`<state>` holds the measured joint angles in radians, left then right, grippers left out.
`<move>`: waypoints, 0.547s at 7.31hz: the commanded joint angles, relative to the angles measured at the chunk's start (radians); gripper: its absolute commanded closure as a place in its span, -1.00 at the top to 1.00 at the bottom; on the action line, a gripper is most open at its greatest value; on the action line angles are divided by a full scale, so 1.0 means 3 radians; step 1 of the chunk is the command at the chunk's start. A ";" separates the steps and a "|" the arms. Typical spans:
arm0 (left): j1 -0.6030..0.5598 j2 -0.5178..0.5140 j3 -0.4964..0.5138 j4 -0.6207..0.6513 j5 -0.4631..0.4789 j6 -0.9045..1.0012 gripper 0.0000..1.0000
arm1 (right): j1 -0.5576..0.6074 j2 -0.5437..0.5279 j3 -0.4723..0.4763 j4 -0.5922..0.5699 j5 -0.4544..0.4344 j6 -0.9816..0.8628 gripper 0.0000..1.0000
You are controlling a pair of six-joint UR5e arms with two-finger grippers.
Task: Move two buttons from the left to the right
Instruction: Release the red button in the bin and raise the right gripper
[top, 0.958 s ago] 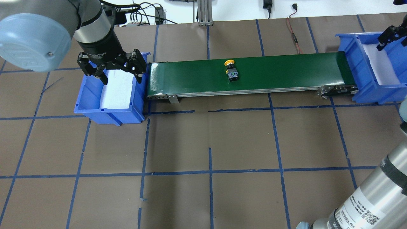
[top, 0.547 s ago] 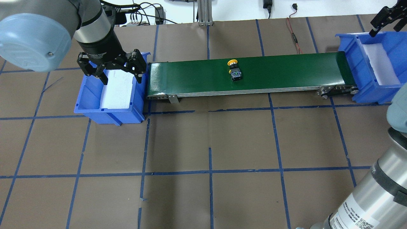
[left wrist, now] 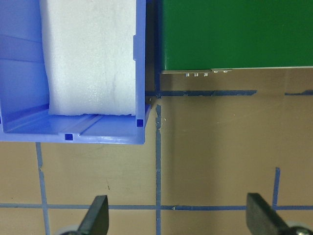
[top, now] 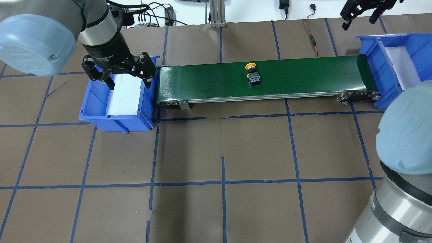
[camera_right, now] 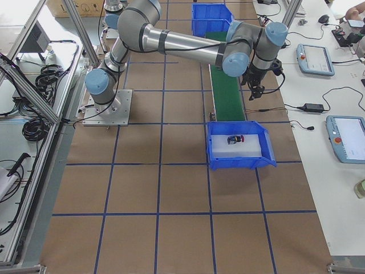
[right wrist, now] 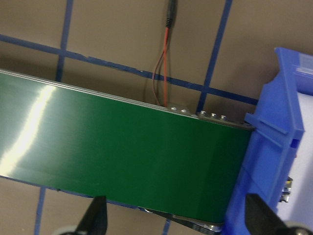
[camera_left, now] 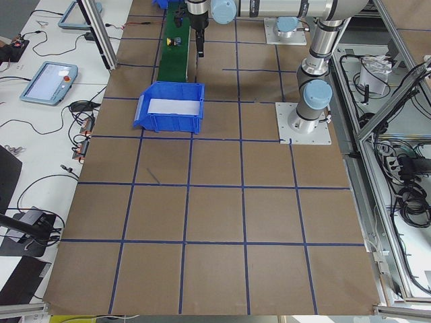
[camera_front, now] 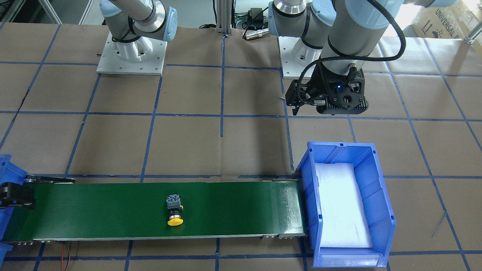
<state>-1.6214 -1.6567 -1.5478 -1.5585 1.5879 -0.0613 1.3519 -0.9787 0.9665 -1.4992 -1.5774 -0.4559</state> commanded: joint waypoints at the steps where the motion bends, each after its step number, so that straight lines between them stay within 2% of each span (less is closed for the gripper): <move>1: 0.0005 0.0000 0.0000 0.0000 -0.0001 0.0005 1.00 | 0.0365 0.0025 0.0203 -0.0084 0.0042 0.0281 0.99; 2: 0.0005 0.0000 -0.0005 0.0000 -0.0001 0.0005 1.00 | 0.0458 -0.0010 0.0382 -0.0278 0.0032 0.0515 0.99; 3: 0.0005 0.0000 0.0000 0.0000 -0.0001 0.0005 1.00 | 0.0535 -0.0101 0.0571 -0.0295 0.0053 0.0614 0.99; 4: 0.0005 0.0000 -0.0005 0.0000 -0.0001 0.0005 1.00 | 0.0611 -0.0107 0.0805 -0.0548 0.0159 0.0731 0.99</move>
<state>-1.6200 -1.6567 -1.5485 -1.5585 1.5877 -0.0599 1.5041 -1.0000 1.1280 -1.5963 -1.5559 -0.2828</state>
